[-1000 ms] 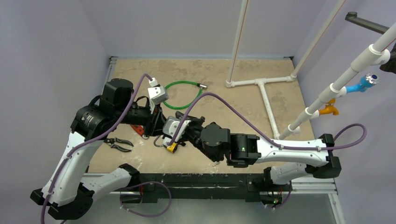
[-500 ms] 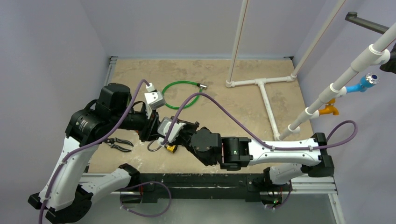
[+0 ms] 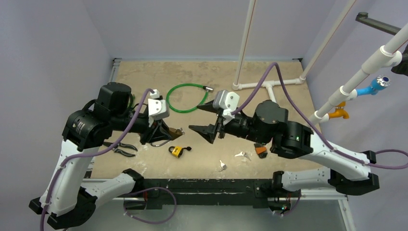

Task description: Unlock with the key

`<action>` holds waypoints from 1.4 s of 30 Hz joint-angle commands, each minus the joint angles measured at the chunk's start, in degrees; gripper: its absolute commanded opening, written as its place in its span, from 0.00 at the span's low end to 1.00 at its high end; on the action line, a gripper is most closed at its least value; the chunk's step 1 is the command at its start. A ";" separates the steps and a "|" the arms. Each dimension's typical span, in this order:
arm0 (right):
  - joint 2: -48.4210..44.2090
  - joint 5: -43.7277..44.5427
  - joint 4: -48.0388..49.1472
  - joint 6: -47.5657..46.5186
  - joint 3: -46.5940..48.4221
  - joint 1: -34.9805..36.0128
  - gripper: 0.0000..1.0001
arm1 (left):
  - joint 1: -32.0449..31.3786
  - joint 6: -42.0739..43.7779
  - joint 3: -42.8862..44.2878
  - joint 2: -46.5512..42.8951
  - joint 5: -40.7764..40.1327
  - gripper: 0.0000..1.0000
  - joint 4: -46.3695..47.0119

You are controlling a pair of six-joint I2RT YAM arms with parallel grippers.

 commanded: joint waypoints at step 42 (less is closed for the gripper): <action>10.14 -24.55 -1.32 10.93 2.92 -4.74 0.00 | -6.24 10.90 9.08 -0.14 -2.92 0.00 -5.05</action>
